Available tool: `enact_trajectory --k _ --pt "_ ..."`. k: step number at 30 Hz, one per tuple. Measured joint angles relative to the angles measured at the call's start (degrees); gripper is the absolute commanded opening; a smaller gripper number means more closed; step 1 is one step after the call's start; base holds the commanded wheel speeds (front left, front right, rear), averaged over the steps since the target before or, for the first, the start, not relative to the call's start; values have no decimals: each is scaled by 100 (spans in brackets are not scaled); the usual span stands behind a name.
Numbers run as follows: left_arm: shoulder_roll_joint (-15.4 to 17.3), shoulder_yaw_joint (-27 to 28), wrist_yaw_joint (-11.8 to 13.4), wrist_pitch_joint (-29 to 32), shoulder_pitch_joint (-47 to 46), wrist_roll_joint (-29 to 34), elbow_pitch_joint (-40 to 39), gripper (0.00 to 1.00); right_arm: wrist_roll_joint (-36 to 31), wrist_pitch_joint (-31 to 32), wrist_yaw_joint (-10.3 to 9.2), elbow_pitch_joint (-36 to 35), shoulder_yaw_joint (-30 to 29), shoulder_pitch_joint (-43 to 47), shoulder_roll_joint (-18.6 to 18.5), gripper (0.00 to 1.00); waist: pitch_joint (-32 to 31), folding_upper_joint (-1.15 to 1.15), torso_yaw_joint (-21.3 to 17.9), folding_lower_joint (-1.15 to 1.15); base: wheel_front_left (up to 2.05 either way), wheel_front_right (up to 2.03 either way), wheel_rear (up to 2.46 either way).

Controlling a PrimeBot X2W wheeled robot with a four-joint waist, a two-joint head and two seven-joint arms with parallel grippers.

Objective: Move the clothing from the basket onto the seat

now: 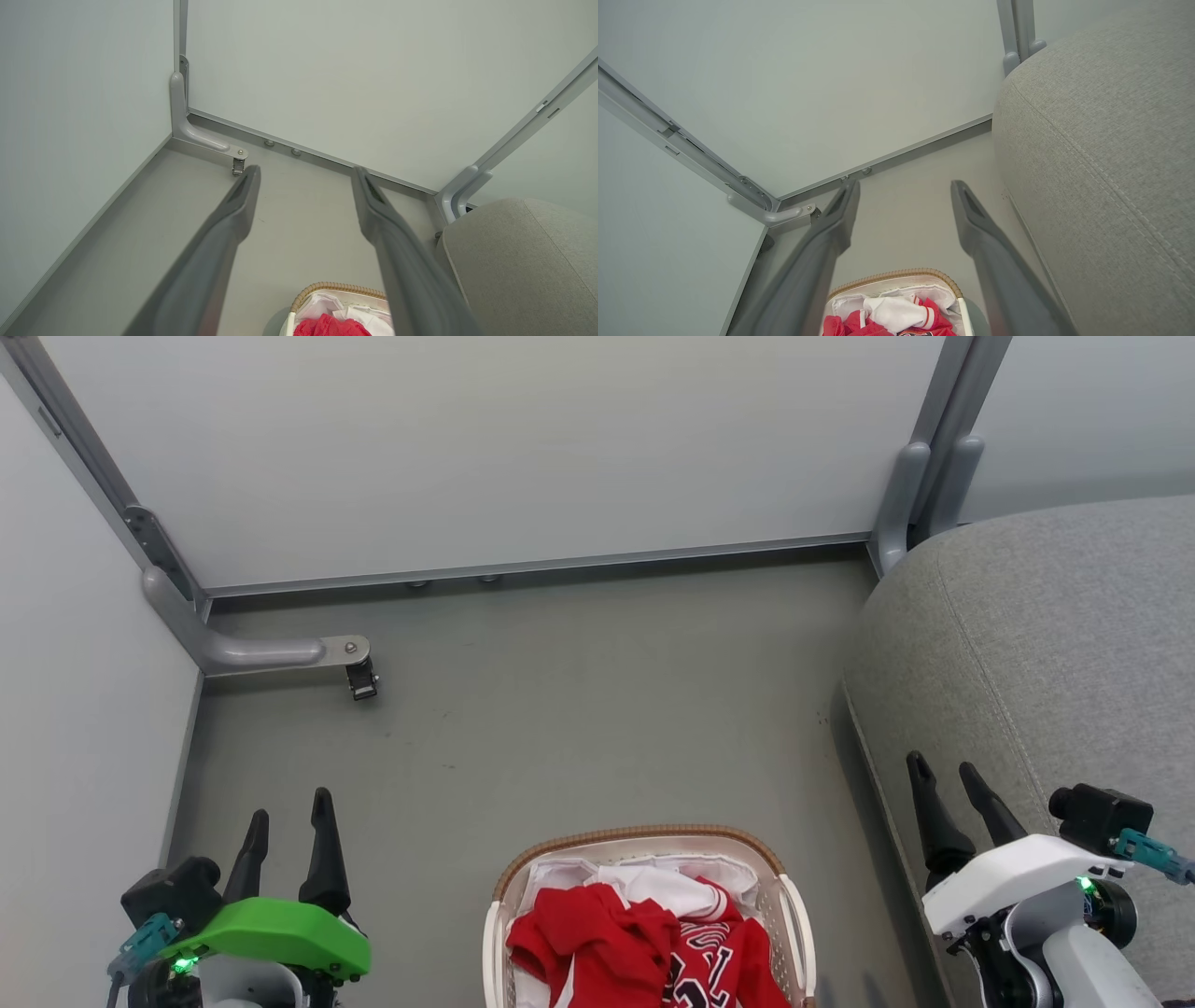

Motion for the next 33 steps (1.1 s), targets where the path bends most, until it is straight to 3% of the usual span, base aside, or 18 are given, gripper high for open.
enact_trajectory --k 23,33 --pt "-87 -15 3 -308 157 1283 87 100 -1103 -304 0 527 255 -45 -58 100 37 0 13 0 0 0 0" --pt "-149 -52 -148 -427 185 1695 89 100 -1518 -427 0 544 346 -62 -64 100 147 0 11 0 0 0 0"
